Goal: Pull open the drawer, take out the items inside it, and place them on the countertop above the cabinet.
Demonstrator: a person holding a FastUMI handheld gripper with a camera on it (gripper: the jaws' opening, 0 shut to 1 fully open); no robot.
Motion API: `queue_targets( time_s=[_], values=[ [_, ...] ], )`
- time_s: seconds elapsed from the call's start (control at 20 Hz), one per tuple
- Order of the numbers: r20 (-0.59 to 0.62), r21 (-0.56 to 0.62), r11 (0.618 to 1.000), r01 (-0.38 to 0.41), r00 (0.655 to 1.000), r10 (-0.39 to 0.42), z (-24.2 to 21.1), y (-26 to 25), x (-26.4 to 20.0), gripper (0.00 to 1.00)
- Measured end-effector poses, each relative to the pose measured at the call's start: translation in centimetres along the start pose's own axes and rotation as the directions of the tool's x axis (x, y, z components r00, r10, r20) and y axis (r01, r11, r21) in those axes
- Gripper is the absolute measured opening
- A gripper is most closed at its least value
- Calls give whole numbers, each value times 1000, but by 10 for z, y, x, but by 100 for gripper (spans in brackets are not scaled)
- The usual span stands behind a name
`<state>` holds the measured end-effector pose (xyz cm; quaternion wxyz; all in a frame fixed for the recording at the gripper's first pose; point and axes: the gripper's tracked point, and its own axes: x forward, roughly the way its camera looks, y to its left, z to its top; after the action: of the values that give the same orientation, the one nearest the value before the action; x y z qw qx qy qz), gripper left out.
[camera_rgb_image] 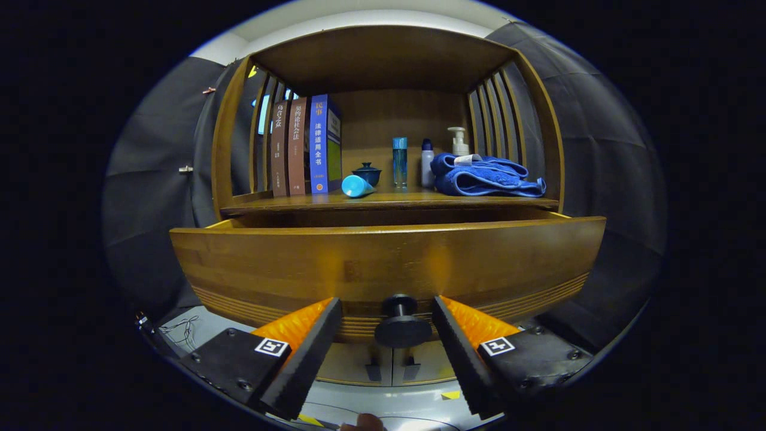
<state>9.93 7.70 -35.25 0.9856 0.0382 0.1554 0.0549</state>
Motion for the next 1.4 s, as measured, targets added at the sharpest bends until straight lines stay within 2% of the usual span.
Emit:
queue_targets(
  time_s=[0.35,0.6,0.9,1.25,1.4],
  values=[
    [5,24,1000,-9,1000,9,6,-15,33,100],
    [-30,-52,999,13,999,-14,6,-12,55,98],
    [-38,-15,1000,4,999,-5,11,-11,80,98],
    [-20,30,1000,9,1000,-9,13,-10,77,98],
    [-30,10,1000,16,999,-15,18,-11,73,98]
  ],
)
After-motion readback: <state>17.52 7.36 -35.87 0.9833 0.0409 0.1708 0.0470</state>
